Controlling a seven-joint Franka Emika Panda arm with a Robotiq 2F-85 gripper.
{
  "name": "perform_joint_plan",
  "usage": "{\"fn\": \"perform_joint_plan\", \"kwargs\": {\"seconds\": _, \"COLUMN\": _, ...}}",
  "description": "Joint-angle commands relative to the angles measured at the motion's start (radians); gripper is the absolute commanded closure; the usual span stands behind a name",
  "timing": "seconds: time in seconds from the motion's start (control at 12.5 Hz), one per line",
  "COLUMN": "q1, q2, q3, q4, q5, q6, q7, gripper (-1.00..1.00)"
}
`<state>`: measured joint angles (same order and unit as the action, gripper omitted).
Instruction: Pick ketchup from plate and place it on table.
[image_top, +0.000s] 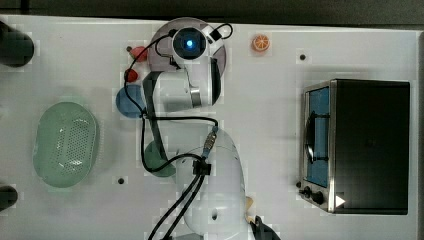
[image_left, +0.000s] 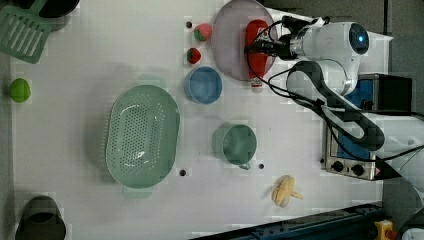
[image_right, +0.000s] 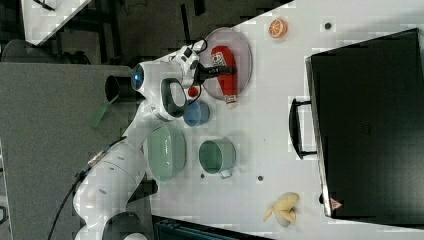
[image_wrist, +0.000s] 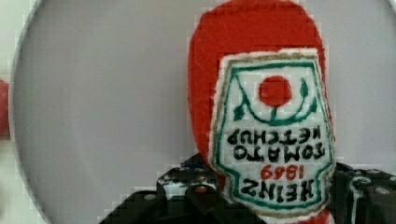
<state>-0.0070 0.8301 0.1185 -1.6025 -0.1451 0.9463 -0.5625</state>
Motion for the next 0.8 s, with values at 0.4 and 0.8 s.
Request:
{"fn": "perform_joint_plan", "kwargs": {"seconds": 0.4, "q1": -0.023, "q2": -0.344, "q3": -0.002, "q4": -0.002, "q5": 0.003, "q6": -0.392, "q7": 0.076, "gripper": -0.20}}
{"fn": "perform_joint_plan", "kwargs": {"seconds": 0.8, "q1": -0.055, "q2": -0.538, "q3": -0.018, "q4": -0.097, "q5": 0.021, "q6": -0.617, "q7": 0.293, "gripper": -0.20}}
